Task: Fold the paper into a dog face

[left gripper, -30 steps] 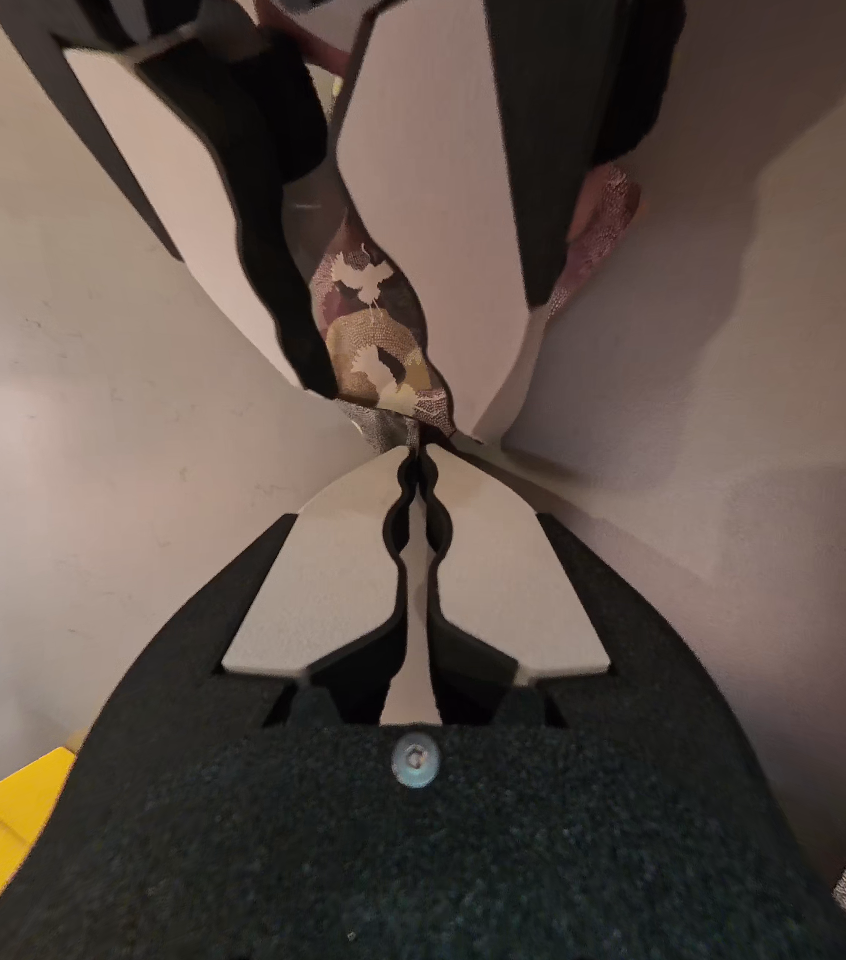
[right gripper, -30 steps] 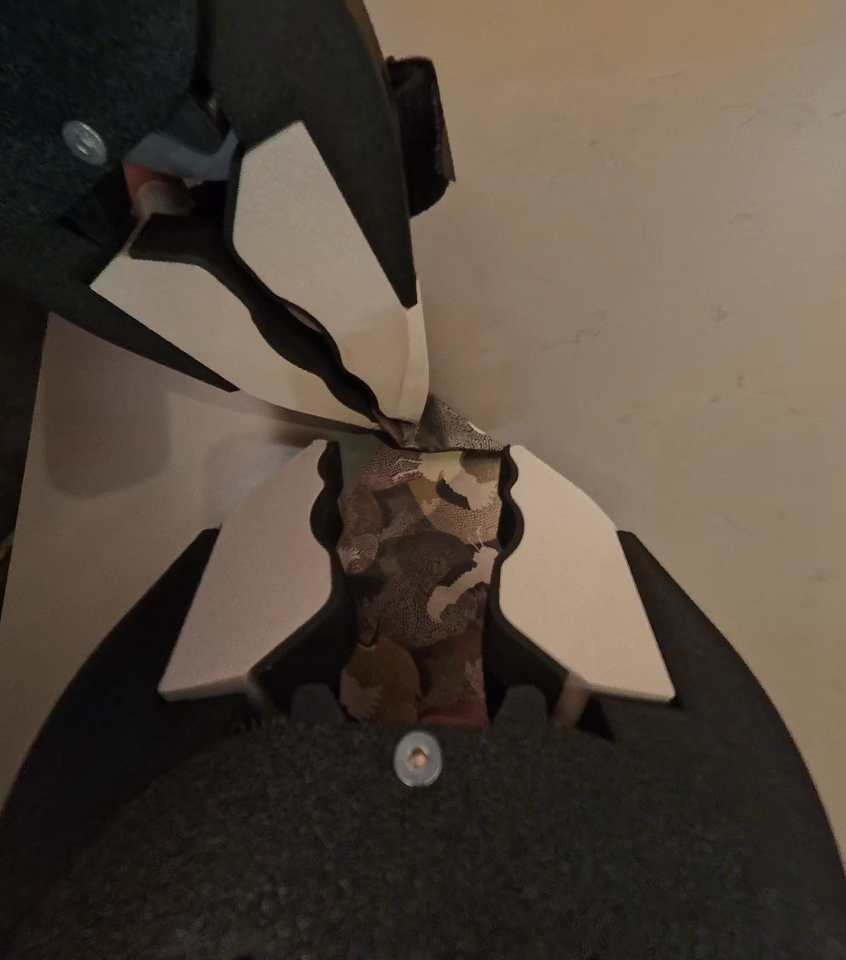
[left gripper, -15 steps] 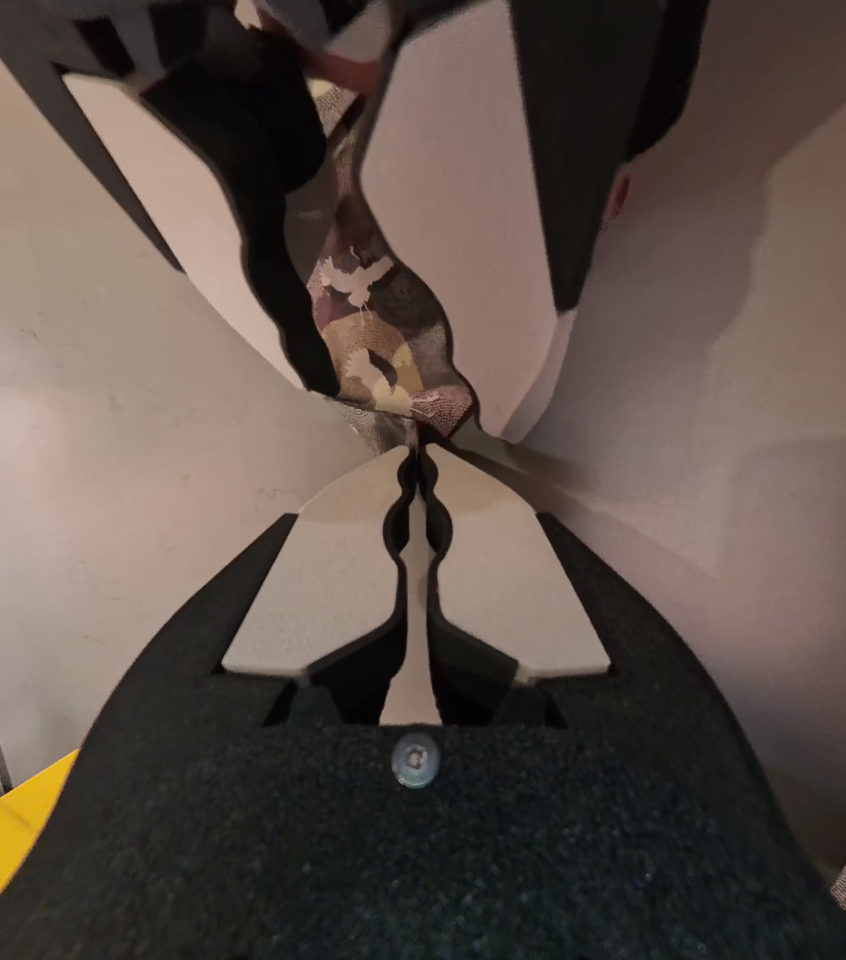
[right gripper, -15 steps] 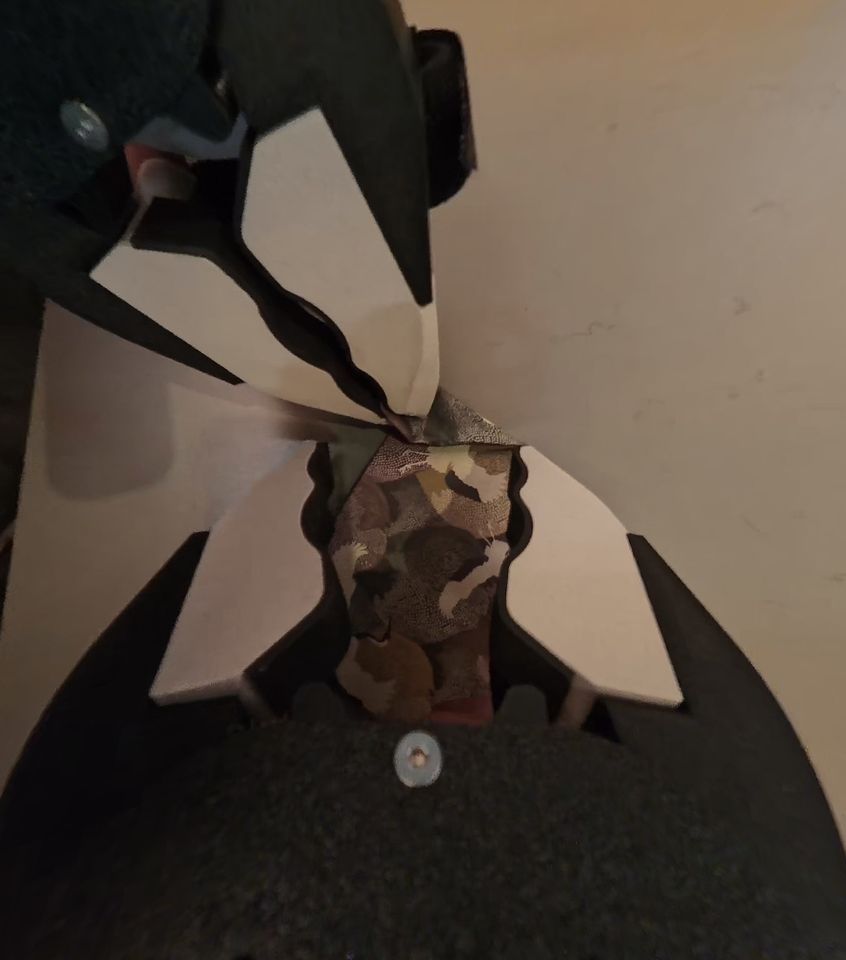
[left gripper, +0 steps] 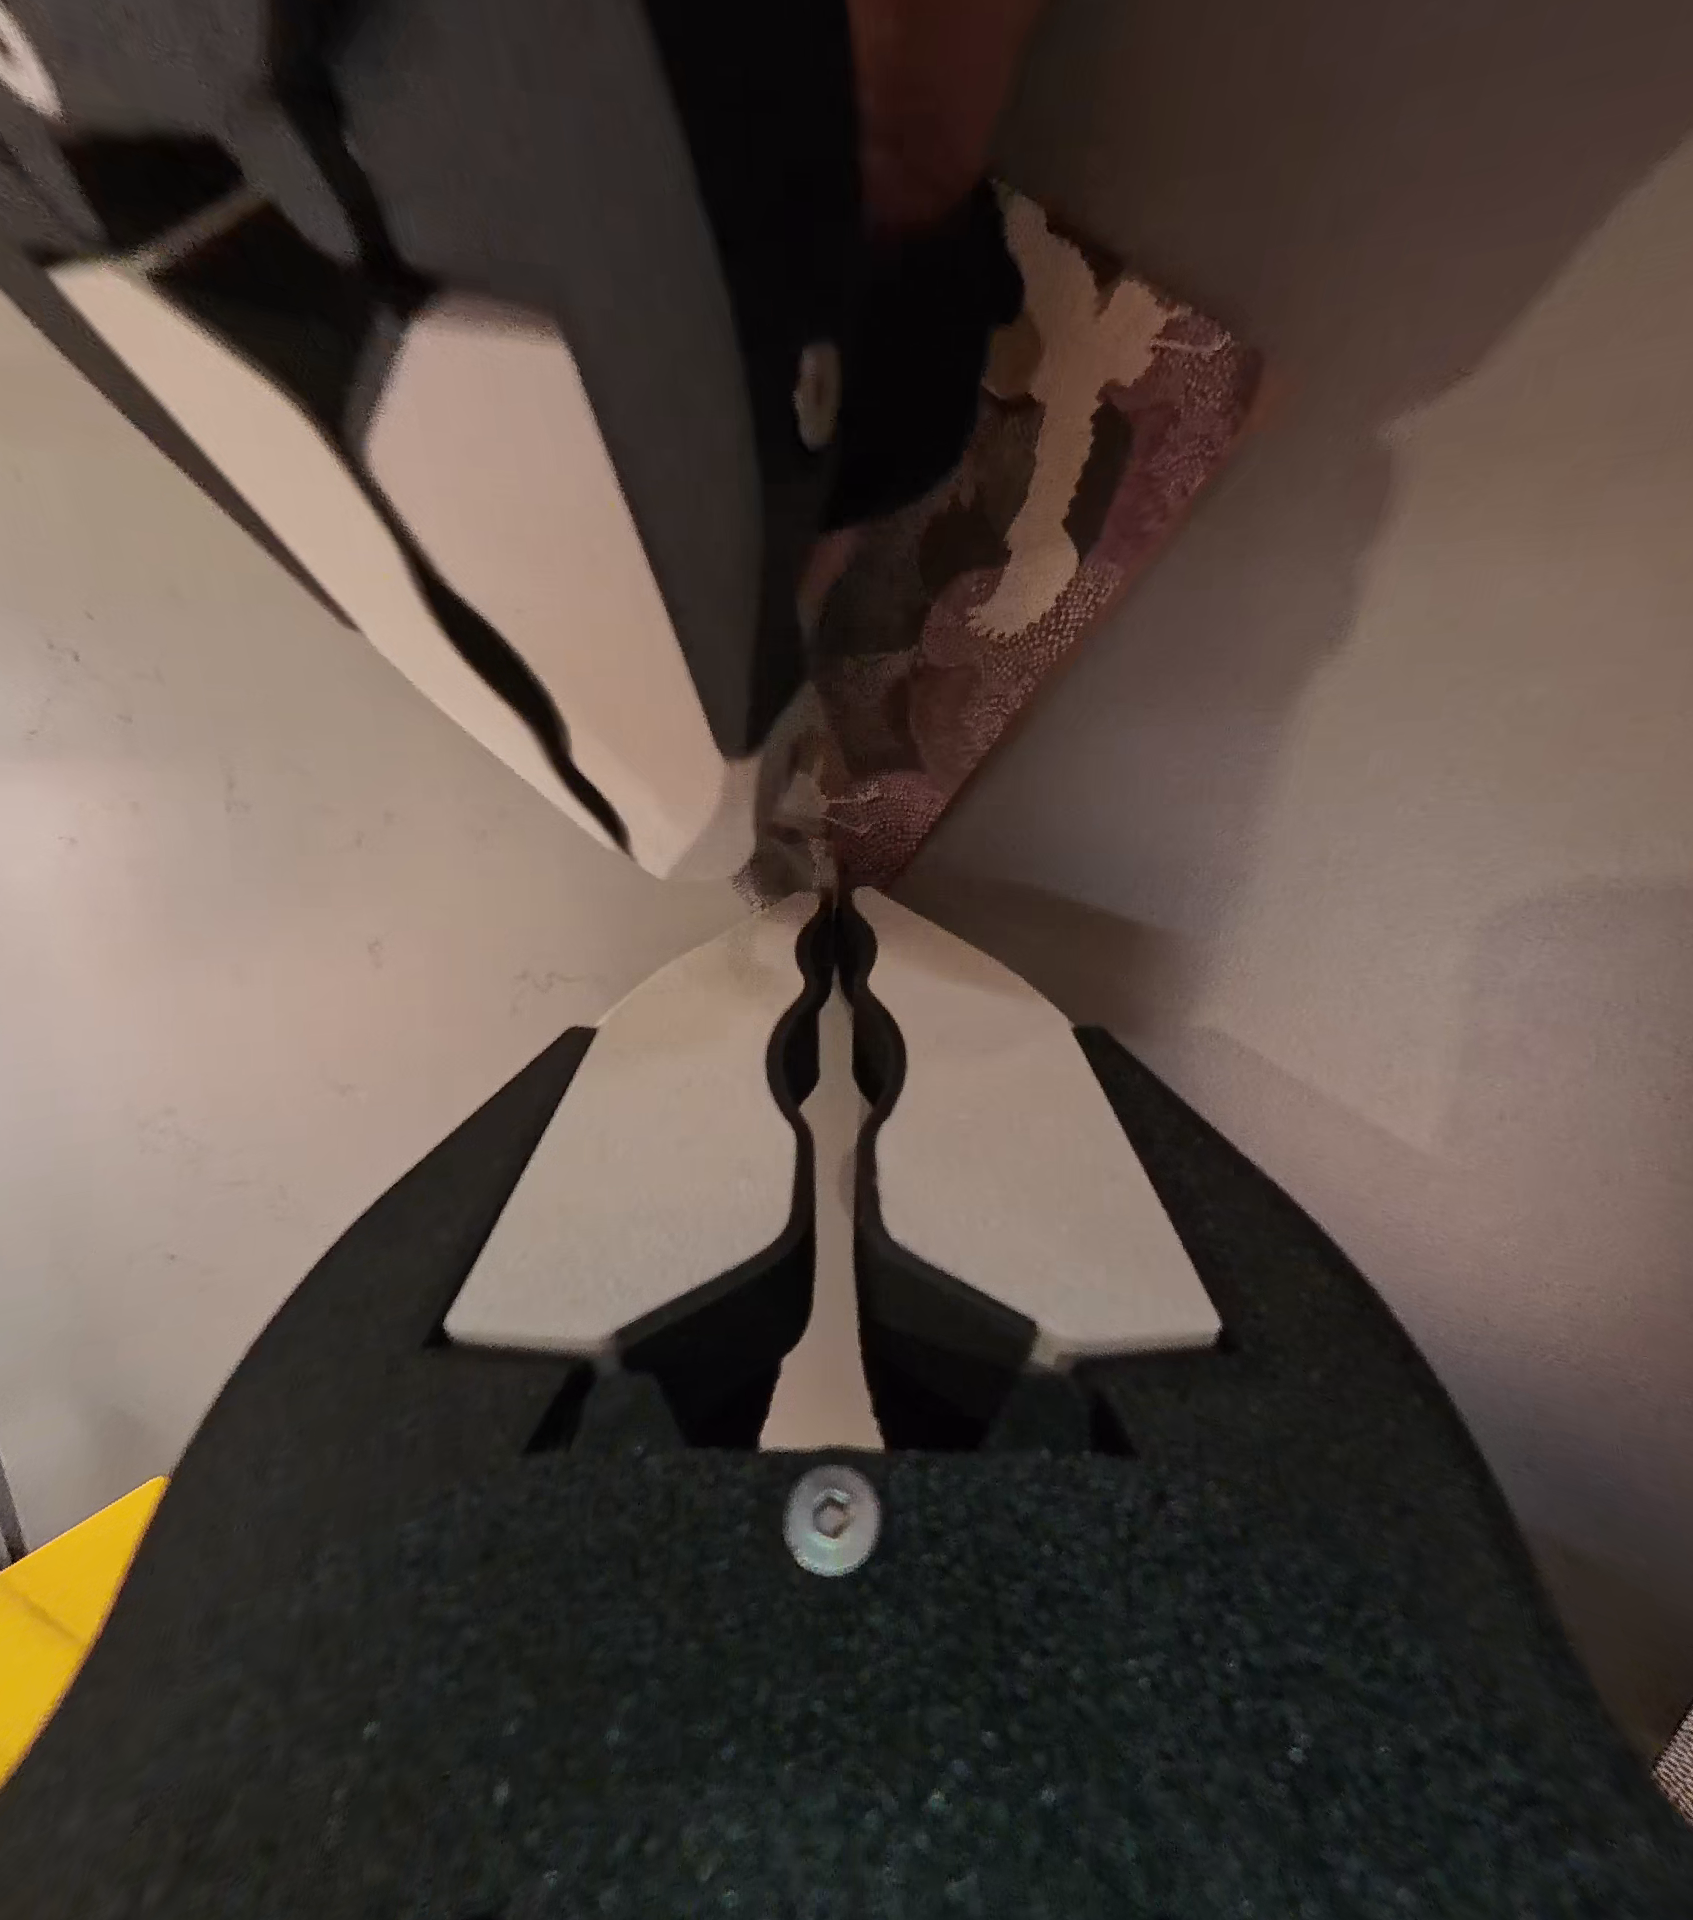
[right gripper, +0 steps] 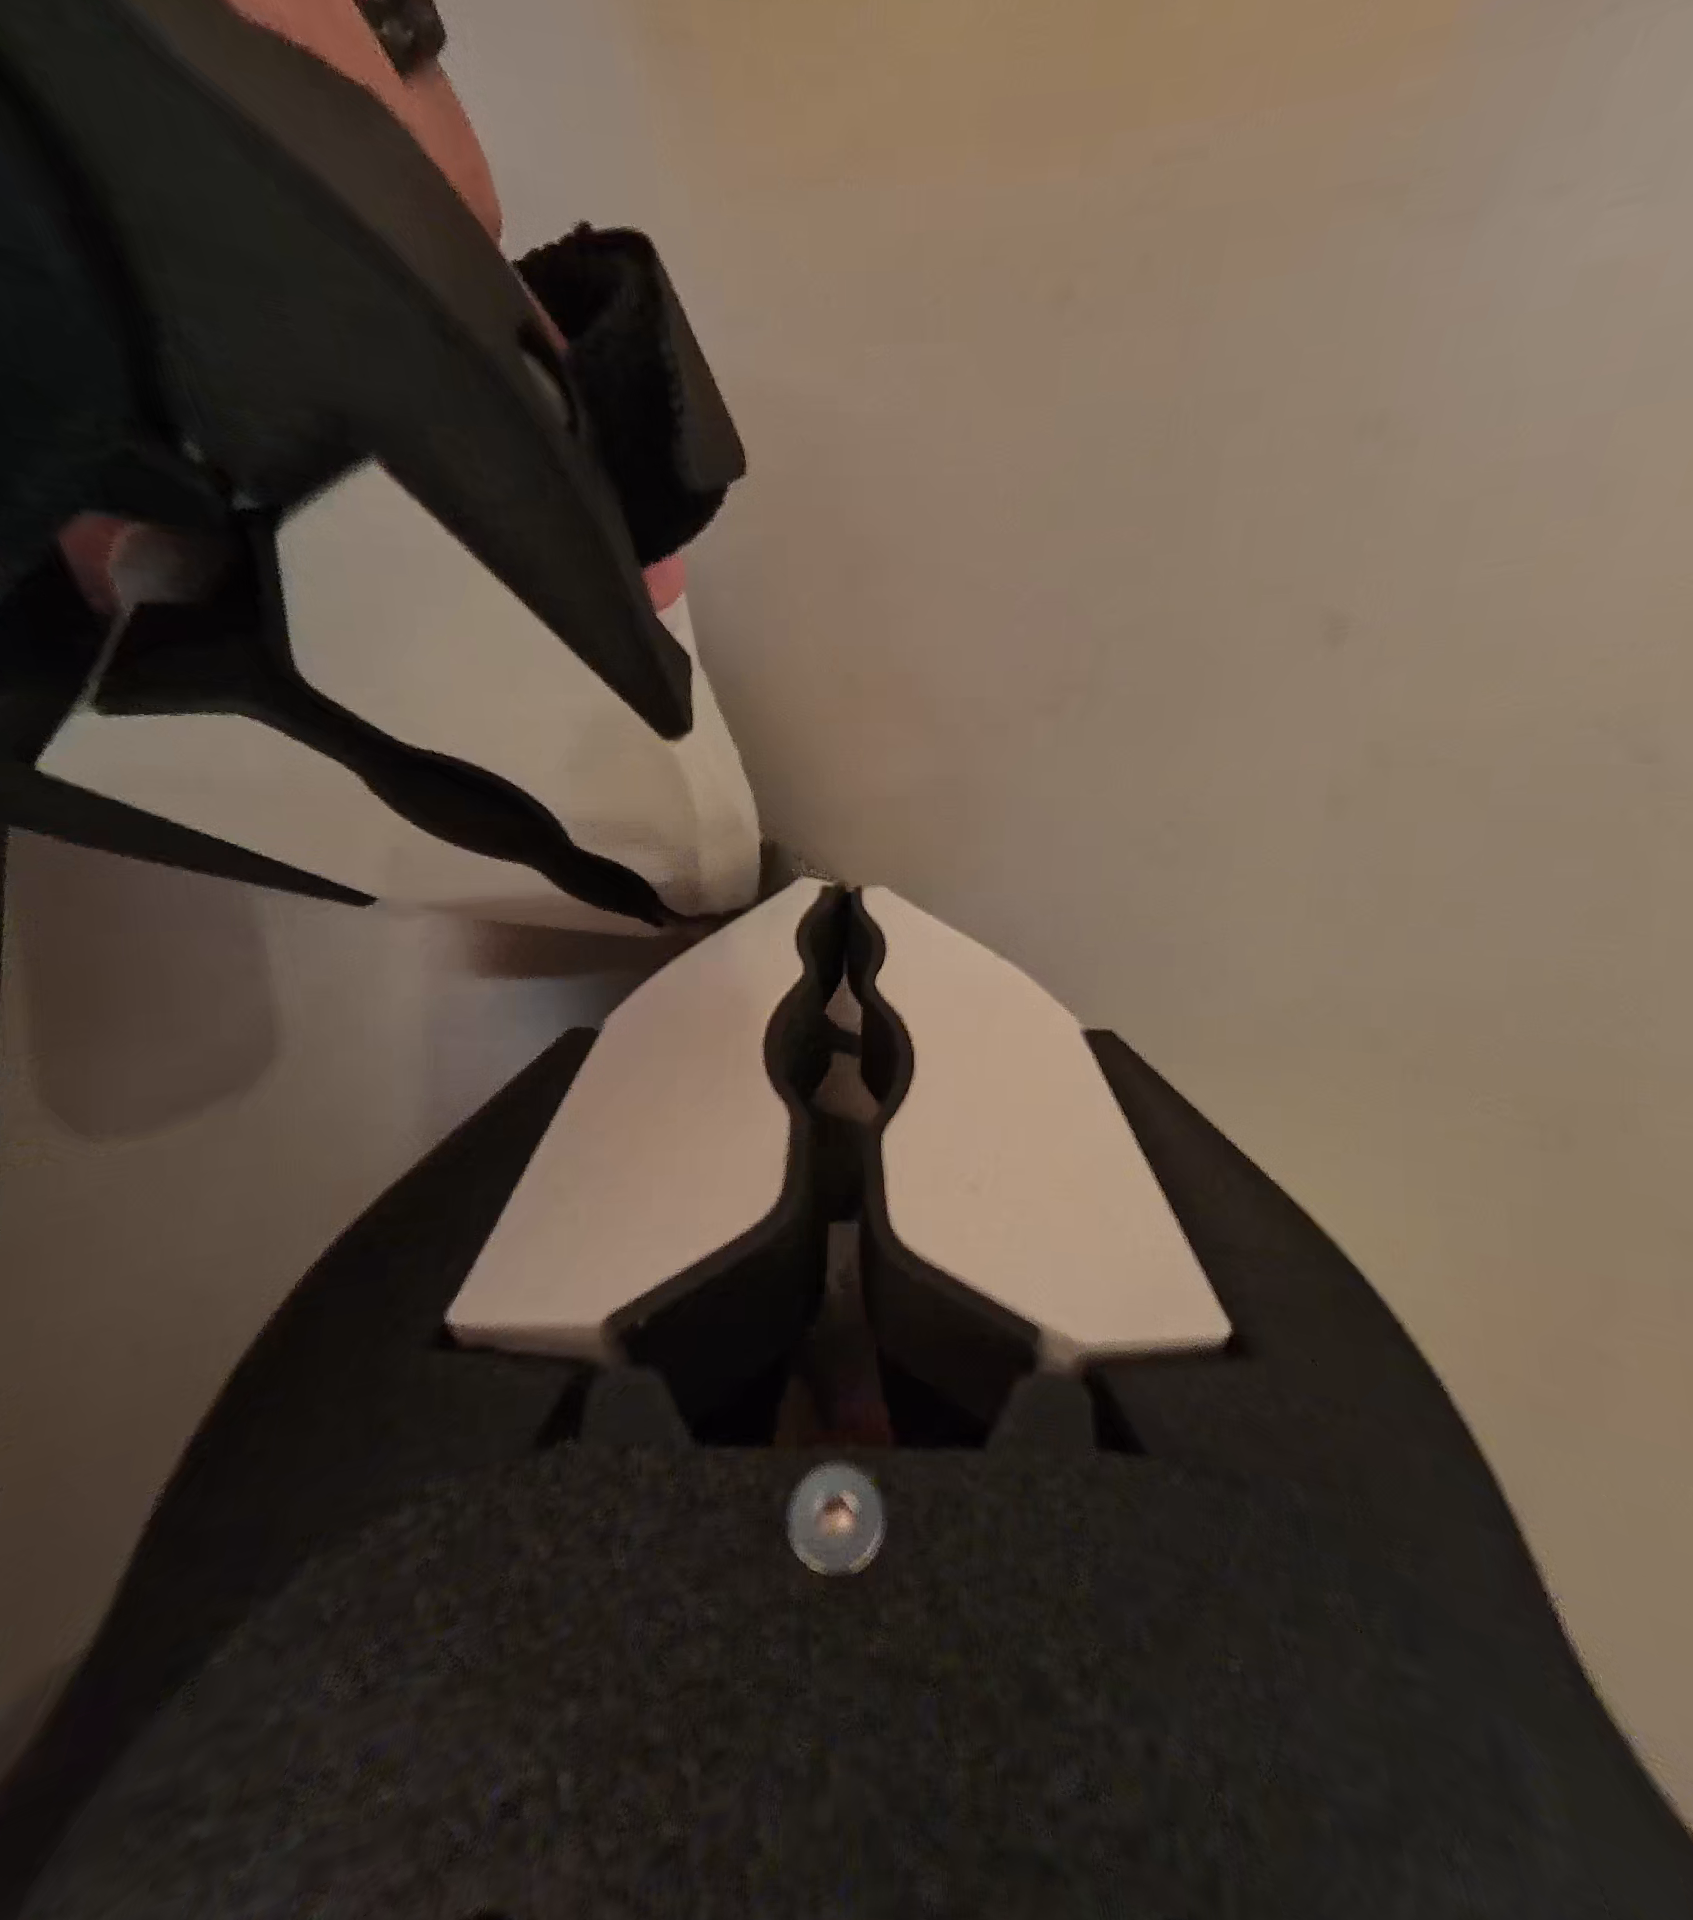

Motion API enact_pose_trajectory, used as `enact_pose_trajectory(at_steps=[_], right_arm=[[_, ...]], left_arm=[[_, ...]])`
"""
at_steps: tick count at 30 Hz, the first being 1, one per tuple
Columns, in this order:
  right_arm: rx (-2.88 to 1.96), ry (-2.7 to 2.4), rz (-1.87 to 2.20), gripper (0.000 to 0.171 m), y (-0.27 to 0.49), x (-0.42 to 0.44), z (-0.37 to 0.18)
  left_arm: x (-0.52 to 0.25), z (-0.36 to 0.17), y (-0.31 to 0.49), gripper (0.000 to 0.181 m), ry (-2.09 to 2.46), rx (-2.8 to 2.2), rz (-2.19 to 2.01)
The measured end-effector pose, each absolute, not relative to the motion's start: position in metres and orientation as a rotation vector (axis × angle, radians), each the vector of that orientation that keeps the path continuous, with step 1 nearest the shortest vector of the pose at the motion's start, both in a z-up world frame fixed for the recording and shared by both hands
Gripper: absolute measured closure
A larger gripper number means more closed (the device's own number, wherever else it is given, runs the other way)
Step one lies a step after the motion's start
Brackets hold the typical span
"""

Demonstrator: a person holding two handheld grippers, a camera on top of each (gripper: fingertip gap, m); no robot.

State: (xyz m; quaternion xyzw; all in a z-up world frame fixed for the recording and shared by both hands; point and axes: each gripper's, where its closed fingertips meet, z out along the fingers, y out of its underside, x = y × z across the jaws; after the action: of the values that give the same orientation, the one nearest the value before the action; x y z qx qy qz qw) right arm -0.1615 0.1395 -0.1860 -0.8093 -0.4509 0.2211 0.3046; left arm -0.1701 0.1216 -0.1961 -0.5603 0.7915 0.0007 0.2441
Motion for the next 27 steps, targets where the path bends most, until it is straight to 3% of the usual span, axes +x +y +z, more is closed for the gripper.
enact_pose_trajectory(at_steps=[17,27], right_arm=[[-2.182,-1.109,0.476,0.171,0.146,-0.158,-0.194],[-2.177,-1.107,0.467,0.171,0.146,-0.158,-0.194]], left_arm=[[-0.175,-0.195,0.115,0.181,2.036,-1.648,0.003],[-0.206,-0.178,0.105,0.18,1.798,-1.907,-0.368]])
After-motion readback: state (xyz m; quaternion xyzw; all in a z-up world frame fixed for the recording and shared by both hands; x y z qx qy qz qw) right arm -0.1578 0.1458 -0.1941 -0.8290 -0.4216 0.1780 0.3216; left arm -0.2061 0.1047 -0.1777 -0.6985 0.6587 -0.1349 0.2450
